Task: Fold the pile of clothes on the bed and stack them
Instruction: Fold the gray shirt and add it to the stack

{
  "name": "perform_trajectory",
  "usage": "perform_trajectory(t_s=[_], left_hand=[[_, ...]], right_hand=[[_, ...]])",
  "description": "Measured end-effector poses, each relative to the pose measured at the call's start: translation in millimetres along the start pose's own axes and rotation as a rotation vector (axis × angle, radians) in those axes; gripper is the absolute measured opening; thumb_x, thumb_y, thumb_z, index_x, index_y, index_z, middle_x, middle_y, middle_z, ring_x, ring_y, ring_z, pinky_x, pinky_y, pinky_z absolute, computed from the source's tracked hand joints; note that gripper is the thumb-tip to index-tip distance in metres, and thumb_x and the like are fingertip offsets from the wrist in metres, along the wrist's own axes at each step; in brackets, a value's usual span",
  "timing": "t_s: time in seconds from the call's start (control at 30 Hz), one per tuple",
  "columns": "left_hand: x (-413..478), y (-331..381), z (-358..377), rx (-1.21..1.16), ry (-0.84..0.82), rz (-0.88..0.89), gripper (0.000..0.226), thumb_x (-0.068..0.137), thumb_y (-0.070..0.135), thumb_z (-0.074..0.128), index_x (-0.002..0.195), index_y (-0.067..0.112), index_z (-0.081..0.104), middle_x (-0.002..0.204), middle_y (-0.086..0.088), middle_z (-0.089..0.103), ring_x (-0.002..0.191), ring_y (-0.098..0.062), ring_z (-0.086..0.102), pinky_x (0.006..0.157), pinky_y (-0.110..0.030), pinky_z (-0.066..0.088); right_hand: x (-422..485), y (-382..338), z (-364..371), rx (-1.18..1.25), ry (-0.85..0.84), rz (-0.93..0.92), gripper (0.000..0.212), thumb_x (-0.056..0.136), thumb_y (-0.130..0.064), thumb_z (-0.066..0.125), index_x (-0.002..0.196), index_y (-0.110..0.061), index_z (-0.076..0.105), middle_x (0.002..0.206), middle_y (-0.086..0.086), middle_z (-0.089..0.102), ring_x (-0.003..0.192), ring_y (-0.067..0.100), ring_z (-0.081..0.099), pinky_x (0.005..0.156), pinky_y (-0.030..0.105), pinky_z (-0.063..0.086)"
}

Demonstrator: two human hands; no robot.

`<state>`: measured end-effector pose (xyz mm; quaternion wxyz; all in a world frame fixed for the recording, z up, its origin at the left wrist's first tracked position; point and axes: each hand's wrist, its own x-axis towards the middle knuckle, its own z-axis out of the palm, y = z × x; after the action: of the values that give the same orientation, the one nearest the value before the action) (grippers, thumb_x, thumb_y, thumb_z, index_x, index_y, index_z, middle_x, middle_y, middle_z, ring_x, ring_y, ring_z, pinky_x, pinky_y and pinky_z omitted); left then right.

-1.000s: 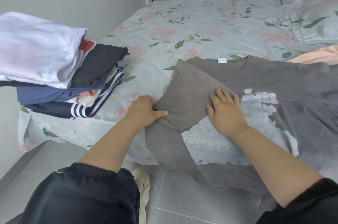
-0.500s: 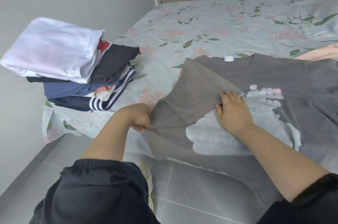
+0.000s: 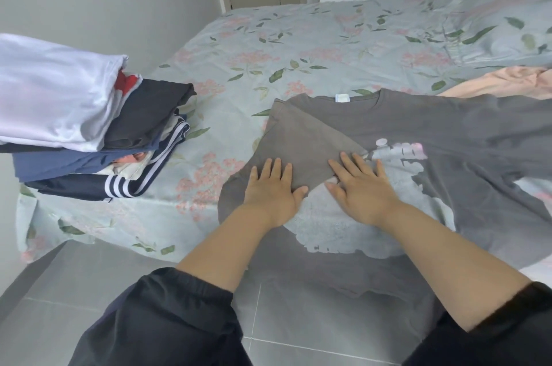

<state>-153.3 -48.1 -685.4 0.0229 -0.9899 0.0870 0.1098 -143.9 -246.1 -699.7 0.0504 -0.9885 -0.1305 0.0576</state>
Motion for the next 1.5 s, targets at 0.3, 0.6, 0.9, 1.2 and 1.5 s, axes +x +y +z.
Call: perform_trajectory(t_s=[0.3,0.6,0.9,1.2,1.5], left_hand=[[18,94,10,-0.064,0.175,0.258,0.058,0.101,0.045,0.014,0.153,0.022,0.004,0.161,-0.002,-0.005,0.147,-0.024,-0.012,0.118,-0.045,-0.005],[24,161,20,-0.123,0.229,0.327,0.06,0.098,0.049,0.017,0.153,0.026,0.006,0.161,-0.002,-0.003,0.147,-0.018,-0.01,0.117,-0.046,-0.004],[33,186,17,-0.191,0.287,0.298,0.059,0.099,0.048,0.02,0.153,0.028,0.006,0.161,-0.002,0.004,0.148,-0.016,-0.002,0.117,-0.045,0.003],[30,179,15,-0.105,0.196,0.404,0.061,0.096,0.053,0.019,0.151,0.038,-0.002,0.159,0.007,-0.015,0.146,-0.016,-0.017,0.117,-0.048,-0.006],[43,202,8,-0.272,0.275,0.267,0.052,0.097,0.052,0.023,0.141,0.027,0.035,0.156,0.001,0.019,0.146,-0.017,0.004,0.117,-0.051,0.002]], right_hand=[[-46,84,-34,0.028,0.299,0.393,0.036,0.094,-0.025,0.045,0.123,-0.005,0.052,0.128,0.016,0.048,0.117,0.034,0.041,0.098,0.041,0.035],[-123,181,-48,0.171,0.097,0.942,0.068,0.086,-0.065,0.047,0.116,-0.005,0.053,0.109,0.012,0.058,0.103,0.03,0.056,0.081,0.036,0.043],[-146,198,-42,1.134,0.36,0.668,0.032,0.092,-0.018,0.06,0.063,-0.014,0.045,0.064,-0.001,0.046,0.06,0.016,0.041,0.055,0.024,0.032],[-144,201,-38,0.143,0.203,0.793,0.023,0.096,-0.028,0.051,0.104,-0.007,0.058,0.109,0.014,0.062,0.104,0.033,0.057,0.076,0.034,0.041],[-115,229,-48,0.702,0.747,0.934,0.024,0.092,-0.02,0.05,0.089,0.004,0.054,0.113,0.025,0.058,0.091,0.032,0.051,0.08,0.034,0.042]])
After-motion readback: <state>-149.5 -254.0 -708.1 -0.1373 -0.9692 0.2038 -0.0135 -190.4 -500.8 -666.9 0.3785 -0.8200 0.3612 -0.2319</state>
